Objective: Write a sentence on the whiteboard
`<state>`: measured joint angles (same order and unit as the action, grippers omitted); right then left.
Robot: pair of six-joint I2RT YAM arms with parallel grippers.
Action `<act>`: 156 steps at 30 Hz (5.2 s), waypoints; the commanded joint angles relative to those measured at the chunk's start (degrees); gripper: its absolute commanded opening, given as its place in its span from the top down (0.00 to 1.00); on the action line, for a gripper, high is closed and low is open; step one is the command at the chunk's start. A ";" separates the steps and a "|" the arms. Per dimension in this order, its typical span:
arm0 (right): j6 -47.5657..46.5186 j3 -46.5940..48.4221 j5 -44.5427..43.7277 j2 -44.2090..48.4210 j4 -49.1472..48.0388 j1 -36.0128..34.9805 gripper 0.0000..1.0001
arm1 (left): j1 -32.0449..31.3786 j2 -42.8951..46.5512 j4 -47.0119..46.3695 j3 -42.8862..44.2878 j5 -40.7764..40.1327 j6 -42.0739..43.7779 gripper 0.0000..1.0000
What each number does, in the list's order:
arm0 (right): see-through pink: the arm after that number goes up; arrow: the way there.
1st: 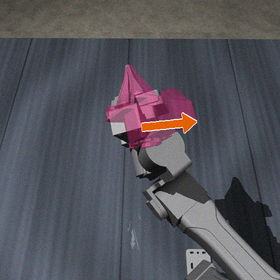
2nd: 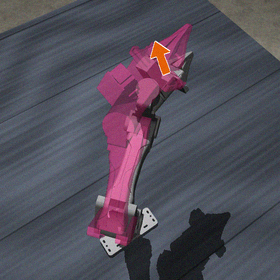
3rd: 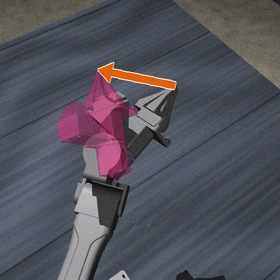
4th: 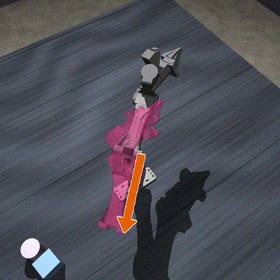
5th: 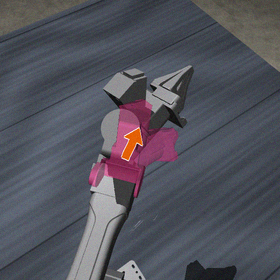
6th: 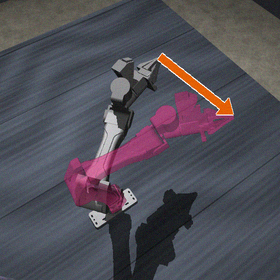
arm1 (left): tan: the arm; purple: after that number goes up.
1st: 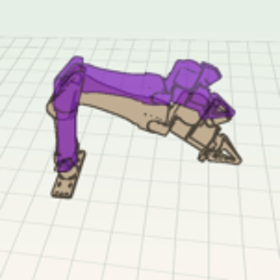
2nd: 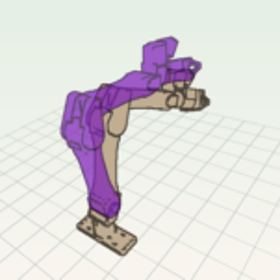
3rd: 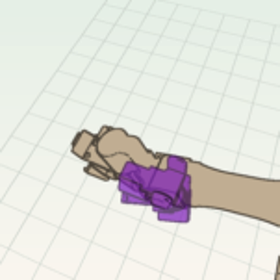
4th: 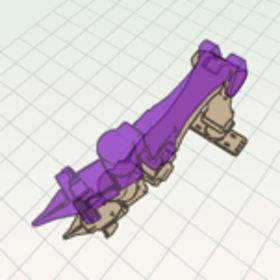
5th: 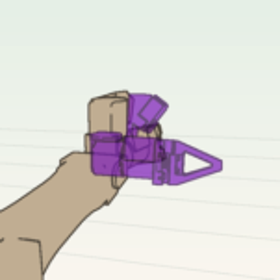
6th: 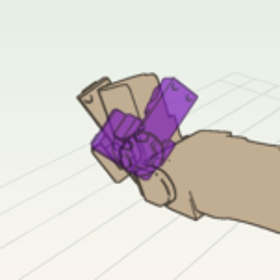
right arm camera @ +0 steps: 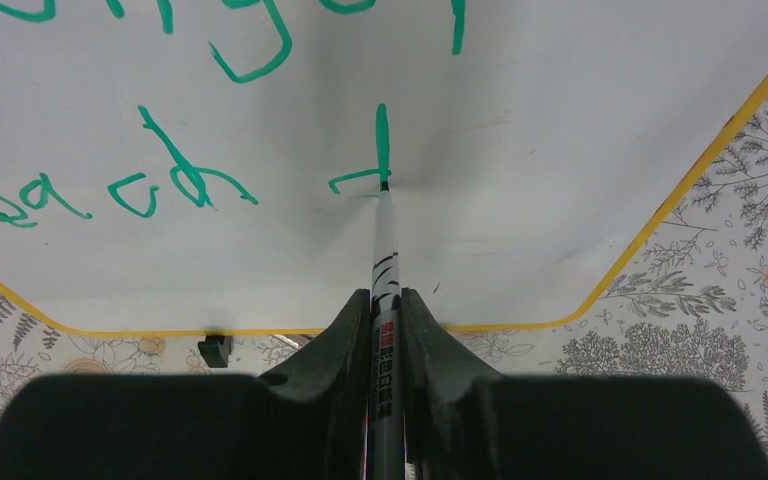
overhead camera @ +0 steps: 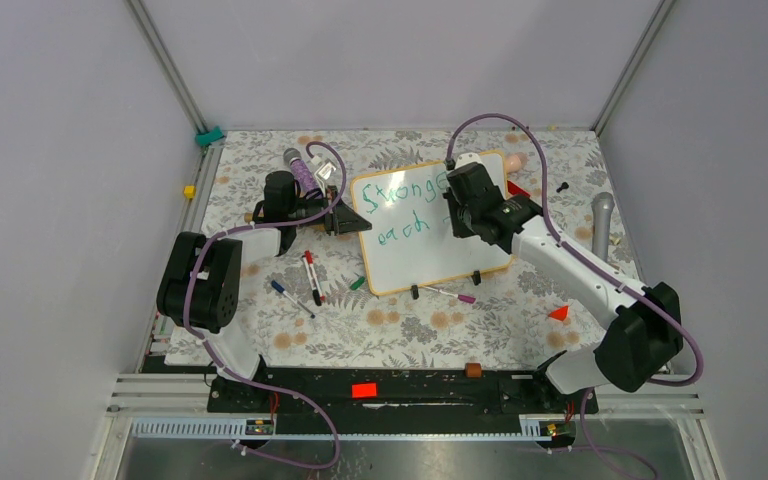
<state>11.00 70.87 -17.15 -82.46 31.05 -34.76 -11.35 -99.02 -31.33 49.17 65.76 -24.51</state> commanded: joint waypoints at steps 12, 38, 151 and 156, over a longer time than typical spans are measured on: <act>0.43 -0.83 -3.50 4.16 1.62 0.49 1.00 | -1.70 0.21 4.53 -0.54 -0.75 6.06 1.00; 0.38 -0.23 6.45 1.71 -1.24 0.41 1.00 | -1.74 0.33 4.83 -0.56 -0.84 6.32 1.00; -1.36 -14.48 9.47 12.71 -17.48 9.76 1.00 | -2.88 2.08 7.43 -0.37 -3.06 7.73 1.00; -1.33 -13.35 9.02 11.18 -16.87 9.65 1.00 | -2.83 2.29 7.40 -0.40 -3.14 7.65 1.00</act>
<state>10.26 54.26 -7.05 -69.97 15.03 -24.45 -12.36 -96.90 -26.44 49.80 64.01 -21.45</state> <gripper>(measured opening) 0.195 0.067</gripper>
